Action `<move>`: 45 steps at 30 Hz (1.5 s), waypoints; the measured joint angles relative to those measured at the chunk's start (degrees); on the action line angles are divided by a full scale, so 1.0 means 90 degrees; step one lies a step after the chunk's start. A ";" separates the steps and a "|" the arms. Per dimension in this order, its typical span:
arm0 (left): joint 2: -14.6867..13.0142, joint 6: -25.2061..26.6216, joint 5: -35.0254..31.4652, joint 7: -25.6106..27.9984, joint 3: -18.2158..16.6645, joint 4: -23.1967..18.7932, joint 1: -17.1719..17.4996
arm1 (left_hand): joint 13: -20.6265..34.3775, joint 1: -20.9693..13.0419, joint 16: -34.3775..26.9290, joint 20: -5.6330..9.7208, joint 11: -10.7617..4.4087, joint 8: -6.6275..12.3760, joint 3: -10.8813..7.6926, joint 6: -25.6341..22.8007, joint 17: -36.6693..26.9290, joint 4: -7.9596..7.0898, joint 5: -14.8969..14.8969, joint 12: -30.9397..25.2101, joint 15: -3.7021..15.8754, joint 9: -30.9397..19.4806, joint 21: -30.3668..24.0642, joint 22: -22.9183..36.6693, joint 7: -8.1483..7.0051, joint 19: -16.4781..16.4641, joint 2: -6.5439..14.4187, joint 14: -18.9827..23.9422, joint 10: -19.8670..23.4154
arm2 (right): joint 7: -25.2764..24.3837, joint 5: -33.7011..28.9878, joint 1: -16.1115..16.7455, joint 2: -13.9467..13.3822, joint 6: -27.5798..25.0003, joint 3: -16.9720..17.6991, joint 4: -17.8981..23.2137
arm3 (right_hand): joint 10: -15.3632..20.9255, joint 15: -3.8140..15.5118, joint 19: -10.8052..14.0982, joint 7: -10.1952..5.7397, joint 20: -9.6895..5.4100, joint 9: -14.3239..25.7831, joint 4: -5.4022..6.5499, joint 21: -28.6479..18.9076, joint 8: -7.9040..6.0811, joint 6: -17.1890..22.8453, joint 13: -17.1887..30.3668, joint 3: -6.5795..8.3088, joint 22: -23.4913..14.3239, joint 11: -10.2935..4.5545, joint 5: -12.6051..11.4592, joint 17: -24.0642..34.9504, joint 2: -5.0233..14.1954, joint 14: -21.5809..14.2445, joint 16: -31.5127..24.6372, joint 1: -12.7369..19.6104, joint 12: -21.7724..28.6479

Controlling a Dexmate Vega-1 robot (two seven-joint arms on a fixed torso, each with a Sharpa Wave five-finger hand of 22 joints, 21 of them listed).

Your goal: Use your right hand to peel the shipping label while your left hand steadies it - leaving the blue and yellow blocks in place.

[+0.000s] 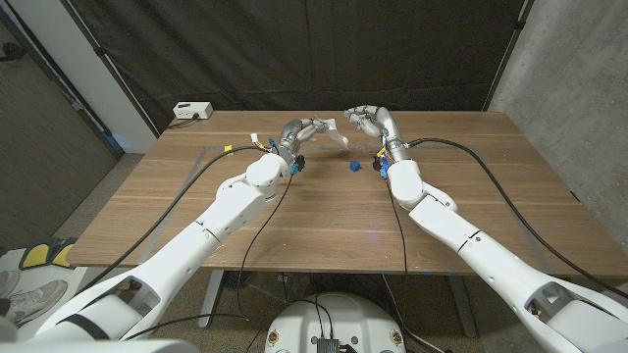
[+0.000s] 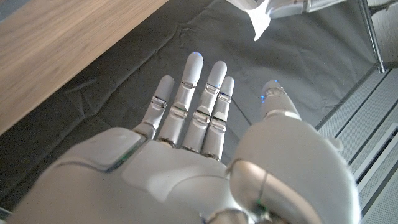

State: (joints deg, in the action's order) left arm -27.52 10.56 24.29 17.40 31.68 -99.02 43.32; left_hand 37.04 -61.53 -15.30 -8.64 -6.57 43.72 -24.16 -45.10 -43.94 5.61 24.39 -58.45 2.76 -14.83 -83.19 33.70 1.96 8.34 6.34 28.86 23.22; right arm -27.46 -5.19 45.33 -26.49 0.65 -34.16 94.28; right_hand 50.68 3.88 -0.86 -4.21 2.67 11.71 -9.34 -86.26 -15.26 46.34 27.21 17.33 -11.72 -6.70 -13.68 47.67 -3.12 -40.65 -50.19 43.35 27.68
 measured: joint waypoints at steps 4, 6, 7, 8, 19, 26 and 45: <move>-0.0078 -0.0055 -0.0047 -0.0189 0.0038 0.0030 -0.0074 | 0.0001 0.0024 0.0000 0.0000 0.0000 0.0009 -0.0019 0.0023 -0.0030 -0.0005 0.0002 0.0000 0.0000 0.0000 0.0000 -0.0020 -0.0022 0.0000 -0.0025 0.0000 0.0000 | -0.0071 -0.0260 0.0004 -0.0039 -0.0262 -0.0051 0.0137 | 0.0205 0.0000 0.0000 -0.0070 0.0000 -0.0030 -0.0016 -0.0025 0.0002 0.0149 0.0019 0.0016 0.0000 -0.0077 -0.0063 -0.0048 0.0035 0.0000 -0.0078 0.0187 0.0060; -0.0103 -0.0083 -0.0071 -0.0267 0.0048 0.0040 -0.0099 | 0.0001 0.0024 0.0000 0.0034 0.0000 0.0010 -0.0051 0.0024 -0.0029 -0.0036 0.0002 0.0001 0.0003 0.0000 0.0000 -0.0032 -0.0021 -0.0034 -0.0025 -0.0003 0.0000 | -0.0076 -0.0324 0.0004 -0.0061 -0.0332 -0.0071 0.0197 | 0.0377 0.0018 0.0000 -0.0101 0.0000 -0.0030 -0.0016 -0.0026 0.0001 0.0315 0.0053 0.0016 0.0000 -0.0091 -0.0097 -0.0052 0.0059 -0.0036 -0.0147 0.0287 0.0152; -0.0112 -0.0083 -0.0071 -0.0267 0.0051 0.0045 -0.0109 | 0.0001 0.0024 0.0000 0.0034 0.0000 0.0010 -0.0051 0.0024 -0.0030 -0.0036 0.0002 0.0001 0.0012 0.0000 0.0000 -0.0034 -0.0021 -0.0034 -0.0025 -0.0016 0.0000 | -0.0078 -0.0379 0.0004 -0.0061 -0.0391 -0.0071 0.0197 | 0.0451 0.0010 0.0000 -0.0105 0.0000 -0.0030 -0.0016 -0.0026 0.0001 0.0390 0.0074 0.0016 0.0000 -0.0103 -0.0106 -0.0052 0.0050 -0.0060 -0.0183 0.0314 0.0193; -0.0118 -0.0083 -0.0071 -0.0267 0.0053 0.0049 -0.0114 | 0.0001 0.0024 0.0000 0.0034 0.0000 0.0010 -0.0052 0.0034 -0.0030 -0.0036 0.0002 0.0001 0.0001 0.0000 0.0000 -0.0034 -0.0012 -0.0034 -0.0025 -0.0049 0.0000 | -0.0078 -0.0401 0.0004 -0.0061 -0.0421 -0.0071 0.0197 | 0.0524 0.0010 0.0000 -0.0132 0.0000 -0.0030 -0.0013 -0.0026 0.0001 0.0463 0.0084 0.0014 0.0000 -0.0109 -0.0113 -0.0052 0.0056 -0.0059 -0.0210 0.0376 0.0230; -0.0175 -0.0200 -0.0130 -0.0577 0.0079 0.0097 -0.0189 | 0.0042 0.0049 0.0032 0.0086 -0.0034 0.0121 -0.0121 0.0062 -0.0059 -0.0050 0.0048 0.0021 -0.0009 0.0000 0.0000 -0.0058 -0.0030 -0.0050 -0.0050 -0.0059 -0.0035 | 0.0018 -0.0647 -0.0004 -0.0192 -0.0779 -0.0170 0.0491 | 0.0735 0.0022 -0.0034 -0.0123 -0.0014 -0.0029 0.0101 -0.0073 0.0001 0.0699 0.0210 -0.0174 -0.0001 -0.0113 -0.0154 -0.0032 0.0032 -0.0116 -0.0384 0.0447 0.0365; -0.0191 -0.0225 -0.0141 -0.0665 0.0099 0.0117 -0.0233 | 0.0042 0.0066 0.0032 0.0120 -0.0034 0.0121 -0.0182 0.0058 -0.0059 -0.0063 0.0048 0.0024 -0.0010 0.0000 0.0000 -0.0058 -0.0035 -0.0084 -0.0068 -0.0059 -0.0034 | 0.0070 -0.0768 -0.0005 -0.0235 -0.0974 -0.0220 0.0612 | 0.0708 0.0022 -0.0058 -0.0123 0.0011 -0.0029 0.0145 -0.0074 0.0031 0.0698 0.0263 -0.0268 -0.0001 -0.0087 -0.0154 -0.0032 -0.0037 -0.0116 -0.0418 0.0378 0.0365; -0.0313 -0.0210 -0.0183 -0.1085 0.0184 0.0124 -0.0361 | 0.0040 0.0083 0.0081 0.0142 -0.0034 0.0123 -0.0273 0.0058 -0.0088 -0.0062 0.0095 0.0043 -0.0010 -0.0001 -0.0043 -0.0119 -0.0034 -0.0107 -0.0084 -0.0058 -0.0034 | -0.0282 -0.1181 -0.0012 -0.0103 -0.1227 -0.0353 0.0646 | 0.1268 0.0101 0.0048 -0.0217 -0.0093 -0.0008 0.0099 -0.0173 -0.0027 0.1406 0.0499 -0.0328 -0.0001 -0.0215 -0.0345 -0.0002 -0.0012 -0.0400 -0.0759 0.0756 0.0779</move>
State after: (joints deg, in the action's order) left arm -30.33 8.68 22.64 7.63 33.34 -97.90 40.07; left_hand 37.40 -60.78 -14.57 -7.36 -6.87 44.83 -26.62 -44.57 -44.74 5.06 25.25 -58.06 2.66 -14.83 -83.57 32.62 1.65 7.37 5.59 28.35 22.92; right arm -30.00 -15.83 45.22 -27.42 -10.39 -37.34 100.09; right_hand 62.09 4.79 -0.43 -6.16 1.83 11.64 -8.45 -87.82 -15.50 58.99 31.70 14.38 -11.73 -8.63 -16.79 47.65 -3.22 -44.25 -57.02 50.16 34.69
